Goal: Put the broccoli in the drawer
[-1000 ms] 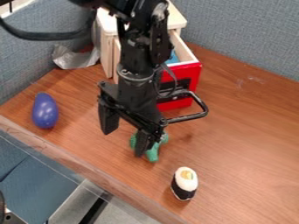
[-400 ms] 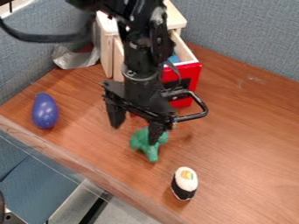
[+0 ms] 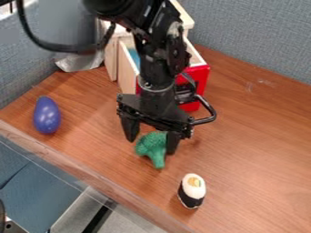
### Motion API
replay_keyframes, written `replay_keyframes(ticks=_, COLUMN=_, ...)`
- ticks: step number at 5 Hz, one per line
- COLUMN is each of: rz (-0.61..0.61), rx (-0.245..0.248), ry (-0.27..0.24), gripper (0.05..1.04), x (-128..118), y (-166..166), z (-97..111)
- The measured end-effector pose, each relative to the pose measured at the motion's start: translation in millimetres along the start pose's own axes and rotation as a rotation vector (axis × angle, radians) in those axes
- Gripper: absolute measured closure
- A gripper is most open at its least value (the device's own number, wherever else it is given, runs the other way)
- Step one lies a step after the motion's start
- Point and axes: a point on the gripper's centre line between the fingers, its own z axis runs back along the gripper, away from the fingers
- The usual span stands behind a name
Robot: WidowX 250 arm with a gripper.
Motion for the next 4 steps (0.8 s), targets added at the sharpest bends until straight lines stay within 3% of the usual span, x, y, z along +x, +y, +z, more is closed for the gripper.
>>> replay_keyframes(ticks=2, rz=0.022, rx=0.005, ry=0.019, gripper=0.083, x=2.0, y=4.1, z=-10.3)
replay_keyframes(ticks=3, rz=0.028, rx=0.006, ry=0.025, gripper=0.136, x=2.1, y=4.4, z=-12.6)
replay_keyframes(ticks=4, rz=0.069, rx=-0.005, ry=0.026, gripper=0.386, x=1.7, y=8.3, z=-13.9)
